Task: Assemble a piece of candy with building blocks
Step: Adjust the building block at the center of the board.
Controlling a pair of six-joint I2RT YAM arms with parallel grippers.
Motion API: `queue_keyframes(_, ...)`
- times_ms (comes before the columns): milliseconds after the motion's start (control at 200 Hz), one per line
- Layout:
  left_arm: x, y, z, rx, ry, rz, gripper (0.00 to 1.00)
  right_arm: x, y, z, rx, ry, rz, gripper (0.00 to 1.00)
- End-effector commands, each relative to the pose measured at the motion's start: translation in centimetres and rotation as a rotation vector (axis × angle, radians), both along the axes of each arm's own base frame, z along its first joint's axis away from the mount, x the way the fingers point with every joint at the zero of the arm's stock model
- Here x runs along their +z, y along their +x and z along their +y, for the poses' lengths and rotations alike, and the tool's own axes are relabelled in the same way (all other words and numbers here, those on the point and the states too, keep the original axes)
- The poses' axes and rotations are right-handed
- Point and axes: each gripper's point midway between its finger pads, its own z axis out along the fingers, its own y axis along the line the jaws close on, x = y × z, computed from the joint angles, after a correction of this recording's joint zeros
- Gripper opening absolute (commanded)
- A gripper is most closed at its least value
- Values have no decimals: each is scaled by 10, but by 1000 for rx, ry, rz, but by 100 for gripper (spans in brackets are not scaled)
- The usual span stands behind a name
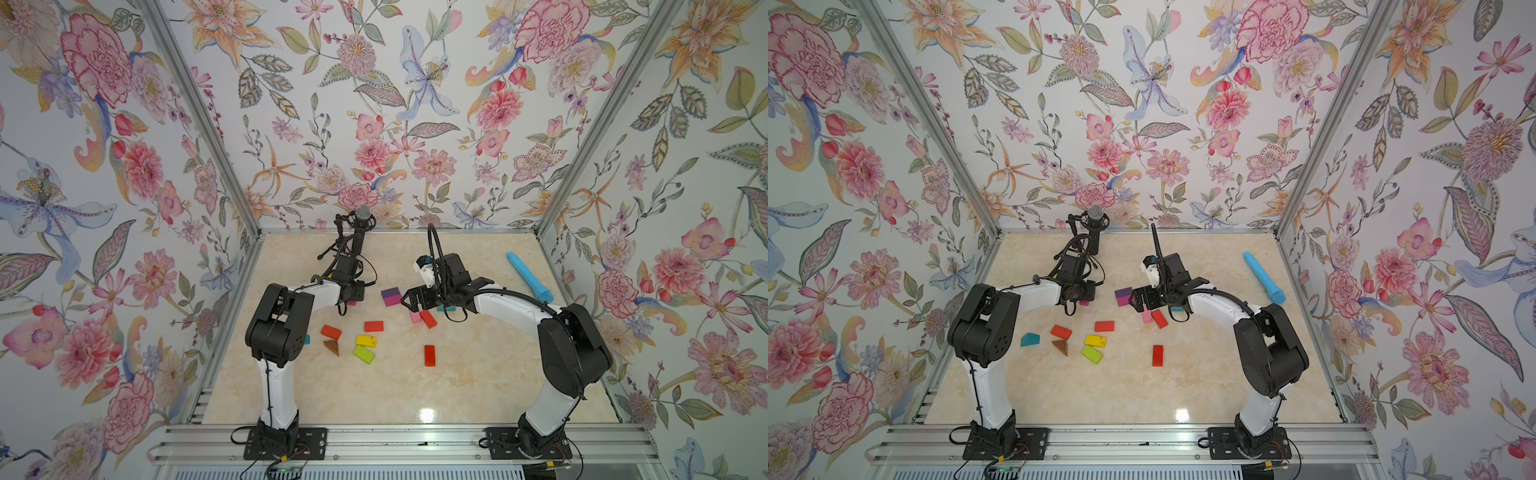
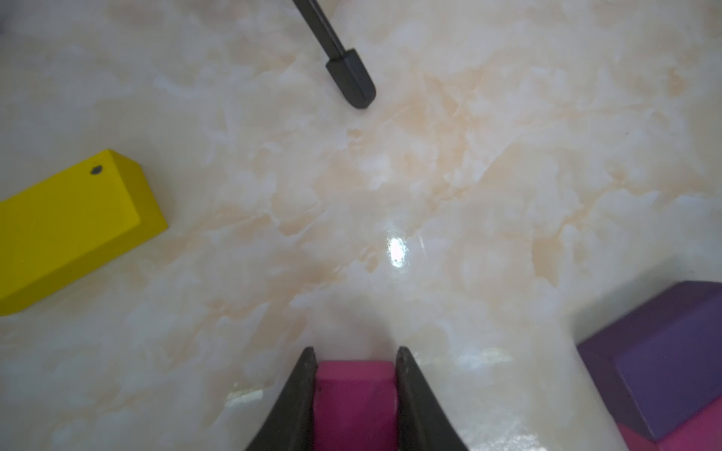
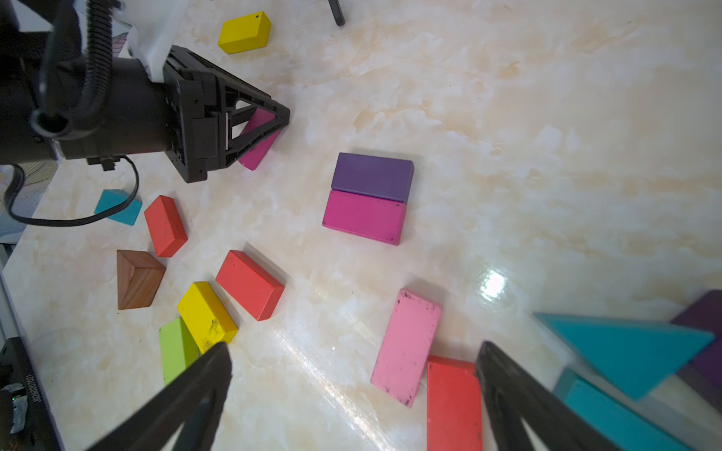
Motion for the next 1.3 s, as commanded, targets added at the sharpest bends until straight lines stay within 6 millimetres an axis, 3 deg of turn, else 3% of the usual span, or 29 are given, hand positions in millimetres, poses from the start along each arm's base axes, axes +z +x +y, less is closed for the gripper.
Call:
queue_keyframes(0, -12, -3, 4, 28, 21, 38, 25, 19, -1, 1, -1, 12, -50, 100)
queue_keyframes(130, -13, -3, 2, 31, 3, 41, 32, 21, -2, 1, 3, 13, -53, 100)
queue_keyframes(335, 0, -3, 2, 40, -10, 20, 47, 25, -5, -5, -8, 5, -69, 100)
queue_keyframes(490, 16, -8, -2, 28, -49, 1, 75, 25, -7, -11, -18, -4, -74, 100)
queue_keyframes(625, 23, -30, 5, 32, -65, -8, 95, 19, -14, -16, -21, -13, -65, 100)
queue_keyframes(781, 12, -62, 4, 27, -135, 23, 96, 6, -19, -22, -30, -35, -44, 100)
queue_keyframes(871, 8, -71, 1, 27, -180, 25, 96, 4, -20, -22, -32, -32, -40, 100)
queue_keyframes(1111, -4, -75, -13, 0, -204, 47, 95, 6, -21, -21, -34, -25, -41, 100)
queue_keyframes(1296, -1, -76, -40, -43, -250, 47, 93, 2, -20, -21, -39, -27, -33, 100)
